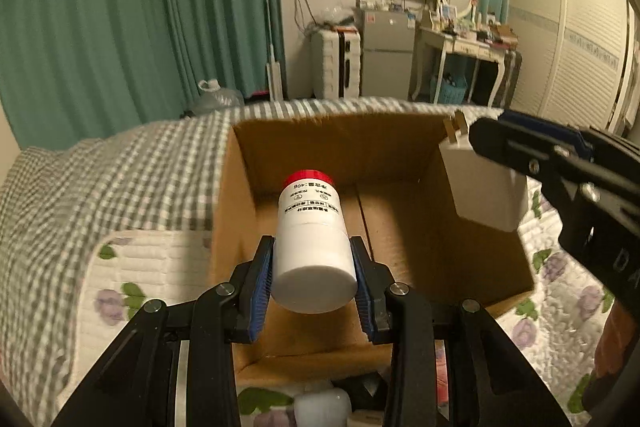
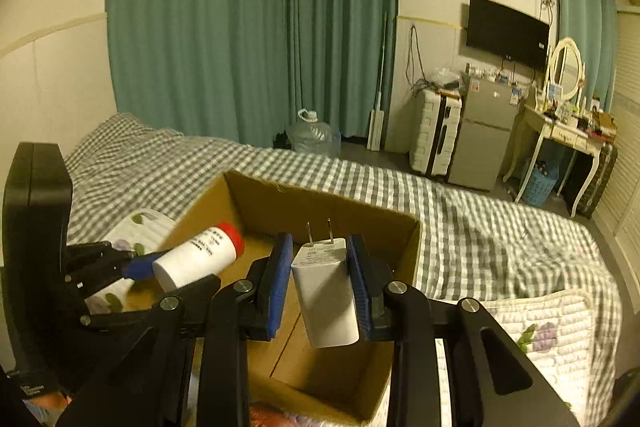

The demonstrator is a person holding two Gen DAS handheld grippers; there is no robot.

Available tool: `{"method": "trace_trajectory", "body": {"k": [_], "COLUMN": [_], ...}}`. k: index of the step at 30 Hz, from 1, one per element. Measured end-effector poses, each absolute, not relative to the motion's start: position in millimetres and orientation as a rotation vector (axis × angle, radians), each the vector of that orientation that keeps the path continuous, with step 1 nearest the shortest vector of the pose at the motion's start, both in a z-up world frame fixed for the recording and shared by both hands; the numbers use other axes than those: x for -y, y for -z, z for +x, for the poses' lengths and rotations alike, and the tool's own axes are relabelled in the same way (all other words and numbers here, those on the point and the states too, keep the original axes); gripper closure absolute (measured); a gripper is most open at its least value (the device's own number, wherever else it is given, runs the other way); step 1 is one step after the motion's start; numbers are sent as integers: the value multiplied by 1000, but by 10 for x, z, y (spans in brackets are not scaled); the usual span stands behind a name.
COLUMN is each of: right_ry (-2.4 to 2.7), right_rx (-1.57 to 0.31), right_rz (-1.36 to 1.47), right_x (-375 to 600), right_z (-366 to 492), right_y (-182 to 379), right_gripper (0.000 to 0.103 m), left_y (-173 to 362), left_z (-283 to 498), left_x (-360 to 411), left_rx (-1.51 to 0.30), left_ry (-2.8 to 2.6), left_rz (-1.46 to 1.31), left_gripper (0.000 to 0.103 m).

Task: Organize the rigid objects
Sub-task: 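Open left tool dropping bottle into box while right tool releases charger inside, then move both tools back toward the remaining items beside the box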

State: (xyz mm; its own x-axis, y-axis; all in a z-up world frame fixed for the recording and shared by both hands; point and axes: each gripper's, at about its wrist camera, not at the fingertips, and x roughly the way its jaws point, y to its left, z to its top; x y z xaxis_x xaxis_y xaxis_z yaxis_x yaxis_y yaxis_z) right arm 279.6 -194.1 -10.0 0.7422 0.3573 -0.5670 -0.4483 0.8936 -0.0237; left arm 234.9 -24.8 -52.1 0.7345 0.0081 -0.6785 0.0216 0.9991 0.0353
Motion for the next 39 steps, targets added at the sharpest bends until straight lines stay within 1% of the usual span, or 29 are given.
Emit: {"method": "trace_trajectory", "body": {"k": [5,10,11,13,14,15,19,21,22,23,24,25,30,34,36,39], "right_ry": [-444,-438,-437,-436,-435,-435,-442,-447,-444,-441,-436,-432,-432,-435,-432,-430], "right_rx": [-636,-652,-652,-648,-648,-649,-667,-645,-631,-623,-617,-606,-589,-557,-541,-528], "right_rz": [-141,-138,-138,-137,-136,-135,-122,-114,-111,-107,-101,-88,-64,-61,-67,-72], "right_x": [1983,2030,2032,2033,2036,2043,2063,2072,2084,2096,2110,2145,2275,2363,2409,2480], "right_z": [2948,2994,2990,2970,2967,2969,2980,2952,2936,2926,2912,2887,2710,2449,2276,2022], "right_y": [331,405,409,401,399,400,433,404,375,358,346,323,225,112,73,87], "right_gripper": [75,75,75,75,75,75,75,75,70,62,45,40,40,36,36,34], "left_y": [759,768,751,708,680,652,573,551,545,534,531,520,404,280,235,247], "left_z": [2459,2472,2482,2454,2434,2409,2340,2336,2327,2318,2302,2280,2098,1926,1794,1607], "left_x": [254,275,271,275,281,288,266,238,226,225,221,220,209,244,255,270], "left_rx": [-781,-766,-769,-759,-748,-738,-713,-710,-708,-704,-701,-697,-670,-658,-643,-635], "left_ry": [31,30,38,48,45,38,15,6,2,-2,-5,-13,-14,-8,-12,-21], "left_rz": [49,56,45,31,37,46,51,45,41,40,41,45,19,12,9,6], "left_gripper": [66,66,64,64,62,58,57,55,54,52,51,51,44,41,38,37]}}
